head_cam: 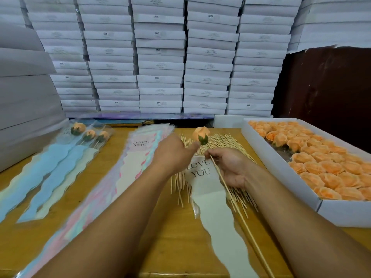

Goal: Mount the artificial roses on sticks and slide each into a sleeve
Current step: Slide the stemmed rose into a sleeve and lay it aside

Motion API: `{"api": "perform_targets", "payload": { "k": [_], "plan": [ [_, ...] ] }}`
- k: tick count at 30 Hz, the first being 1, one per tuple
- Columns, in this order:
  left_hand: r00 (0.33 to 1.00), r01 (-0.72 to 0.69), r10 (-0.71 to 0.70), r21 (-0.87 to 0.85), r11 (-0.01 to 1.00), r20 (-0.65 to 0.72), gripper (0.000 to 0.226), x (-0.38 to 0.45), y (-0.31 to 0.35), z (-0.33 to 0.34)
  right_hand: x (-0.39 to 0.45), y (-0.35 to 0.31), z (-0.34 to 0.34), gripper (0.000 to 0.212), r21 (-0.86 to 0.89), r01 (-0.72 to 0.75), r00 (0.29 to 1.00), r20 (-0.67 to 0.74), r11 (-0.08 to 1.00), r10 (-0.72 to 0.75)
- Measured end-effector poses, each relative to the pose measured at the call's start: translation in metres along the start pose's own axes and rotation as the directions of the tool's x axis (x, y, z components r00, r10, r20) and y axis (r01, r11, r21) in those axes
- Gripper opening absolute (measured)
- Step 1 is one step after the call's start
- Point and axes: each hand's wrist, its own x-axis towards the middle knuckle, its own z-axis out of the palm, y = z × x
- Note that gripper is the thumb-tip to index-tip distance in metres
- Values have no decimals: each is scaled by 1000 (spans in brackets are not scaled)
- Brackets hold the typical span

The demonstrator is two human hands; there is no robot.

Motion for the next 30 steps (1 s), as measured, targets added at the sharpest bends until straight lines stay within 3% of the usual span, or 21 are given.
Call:
{"api": "perform_targets", "payload": {
  "k": [2,4,7,9,11,15,26,30],
  "plan": [
    [977,199,-210,-184,963,-40,74,9,-8,8,0,-1,1,27,2,-6,1000,12,1000,6],
    [941,335,-325,-415,846,99,85,15,-11,17,-1,-1,0,27,17,6,1000,22,1000,-6],
    [880,472,-354,-671,571,318,63,21,-14,23,0,0,0,27,29,37,998,40,999,-38],
    [831,555,-326,-715,425,451,45,23,-19,22,-1,0,0,27,35,56,997,59,998,-58],
    [797,604,-241,-718,346,554,35,23,-24,22,-1,0,0,27,30,69,995,69,997,-71],
    [801,597,-138,-756,268,583,25,23,-38,24,-1,1,3,26,-13,69,995,68,998,-68],
    [807,586,-122,-759,284,577,33,19,-46,25,-4,-2,2,26,-87,31,994,108,996,-22],
    [812,582,-132,-769,264,569,31,19,-47,24,-2,-3,-2,28,-190,48,999,2,981,-49]
  ]
}}
